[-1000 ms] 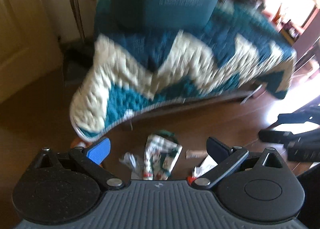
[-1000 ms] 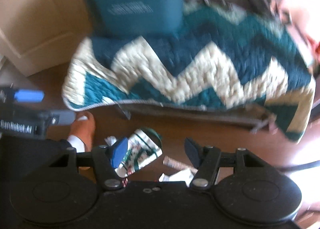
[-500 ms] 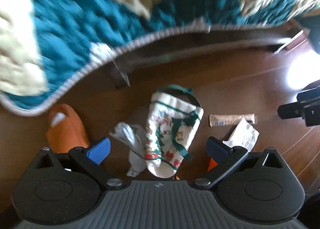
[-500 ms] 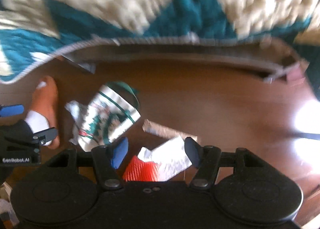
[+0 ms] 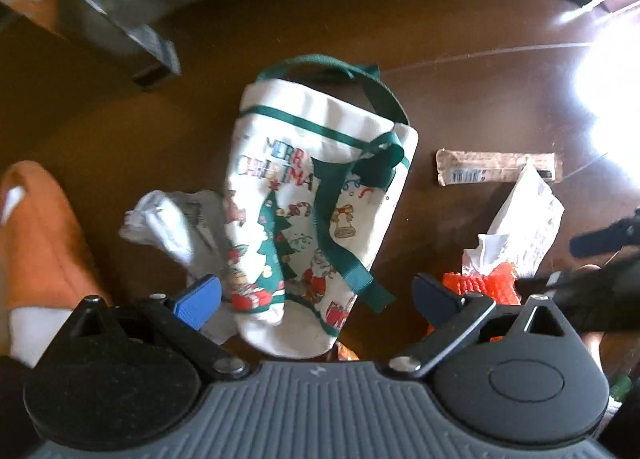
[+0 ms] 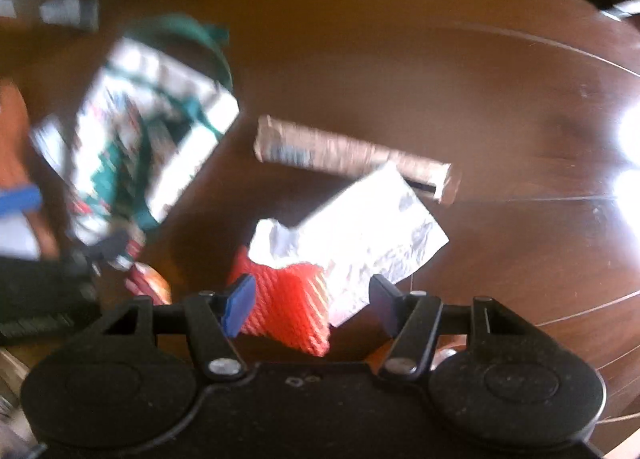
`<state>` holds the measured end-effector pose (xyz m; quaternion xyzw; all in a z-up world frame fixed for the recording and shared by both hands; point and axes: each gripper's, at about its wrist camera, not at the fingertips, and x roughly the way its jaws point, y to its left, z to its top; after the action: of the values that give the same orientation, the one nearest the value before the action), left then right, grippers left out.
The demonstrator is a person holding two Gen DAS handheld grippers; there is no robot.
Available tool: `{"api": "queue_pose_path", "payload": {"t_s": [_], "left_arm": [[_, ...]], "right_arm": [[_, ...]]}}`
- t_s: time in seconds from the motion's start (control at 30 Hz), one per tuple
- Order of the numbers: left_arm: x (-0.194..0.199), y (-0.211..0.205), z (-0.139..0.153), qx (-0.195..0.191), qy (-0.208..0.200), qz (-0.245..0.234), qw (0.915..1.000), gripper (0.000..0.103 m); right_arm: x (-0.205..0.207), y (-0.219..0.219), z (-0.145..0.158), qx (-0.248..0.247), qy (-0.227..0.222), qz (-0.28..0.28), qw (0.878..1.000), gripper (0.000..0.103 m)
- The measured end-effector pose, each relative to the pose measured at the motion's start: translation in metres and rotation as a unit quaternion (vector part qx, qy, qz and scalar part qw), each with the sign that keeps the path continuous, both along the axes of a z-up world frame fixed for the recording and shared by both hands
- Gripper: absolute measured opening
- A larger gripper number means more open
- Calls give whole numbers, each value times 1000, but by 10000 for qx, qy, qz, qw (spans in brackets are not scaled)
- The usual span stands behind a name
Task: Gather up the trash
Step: 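Lower both tools, left grasps white Christmas tote while right grasps orange foam net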
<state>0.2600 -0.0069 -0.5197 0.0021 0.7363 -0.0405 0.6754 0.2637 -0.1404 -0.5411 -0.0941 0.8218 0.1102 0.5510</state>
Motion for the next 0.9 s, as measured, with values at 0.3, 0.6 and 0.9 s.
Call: {"api": "queue_pose_path", "payload": {"t_s": [0.3,0.6,0.9], "left_arm": [[2,-13,-40,35,136,-484,9987,87],[2,-14,-47,-1,7,-465,9989,33],[10,-10,-26,-239,102,-411,9988,8]], "right_arm": [[-17,1,-44,177,483,-67,9987,59],[-18,-7,-52,100,475,-196,9986,12],[-4,0,-11,266,217,-197,9992,8]]}}
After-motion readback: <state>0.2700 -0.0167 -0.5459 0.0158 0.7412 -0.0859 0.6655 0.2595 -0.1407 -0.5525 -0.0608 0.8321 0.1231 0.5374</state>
